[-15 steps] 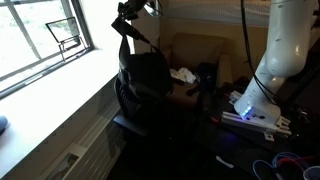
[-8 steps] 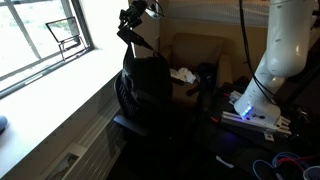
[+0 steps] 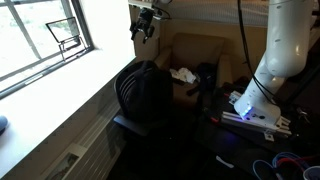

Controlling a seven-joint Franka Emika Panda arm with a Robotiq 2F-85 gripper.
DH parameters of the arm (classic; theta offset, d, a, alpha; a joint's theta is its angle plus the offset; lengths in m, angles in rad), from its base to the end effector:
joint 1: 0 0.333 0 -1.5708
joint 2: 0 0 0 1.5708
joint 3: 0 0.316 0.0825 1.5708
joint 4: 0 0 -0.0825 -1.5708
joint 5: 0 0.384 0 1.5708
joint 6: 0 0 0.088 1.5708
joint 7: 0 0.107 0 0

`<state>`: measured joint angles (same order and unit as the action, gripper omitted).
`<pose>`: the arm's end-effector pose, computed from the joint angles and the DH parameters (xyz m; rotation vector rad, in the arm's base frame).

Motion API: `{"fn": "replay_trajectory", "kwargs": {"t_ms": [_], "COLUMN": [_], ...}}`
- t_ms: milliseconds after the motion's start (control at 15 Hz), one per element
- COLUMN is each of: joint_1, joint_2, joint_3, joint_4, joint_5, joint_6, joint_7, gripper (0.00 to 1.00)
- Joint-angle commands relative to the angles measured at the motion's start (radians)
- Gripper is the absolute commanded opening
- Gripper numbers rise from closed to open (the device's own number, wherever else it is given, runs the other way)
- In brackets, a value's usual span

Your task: Move the clothes on the black chair to the brown chair and then move the bag from the brown chair to the black

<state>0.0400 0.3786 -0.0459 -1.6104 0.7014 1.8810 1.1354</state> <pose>0.6611 0.0481 0.4153 -1.9898 1.6719 0.5747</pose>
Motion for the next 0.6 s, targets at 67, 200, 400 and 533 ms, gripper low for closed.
{"fn": "replay_trajectory", "kwargs": {"t_ms": [67,200,400,533], "joint_1": [-0.020,-0.029,-0.033,-0.031], "joint_2": [-0.029,-0.005,-0.005,-0.005], "joint_3": [-0.044,-0.027,-0.028,-0.022], "joint_4": [-0.039,-0.018,-0.017,-0.017], "joint_5": [-0.258,-0.252,-0.265,-0.265], "joint_6": [-0.133,-0.102,-0.105,-0.105], "joint_7": [0.046,0.033,0.034,0.034], "gripper": [1.00,1.00,1.00,1.00]}}
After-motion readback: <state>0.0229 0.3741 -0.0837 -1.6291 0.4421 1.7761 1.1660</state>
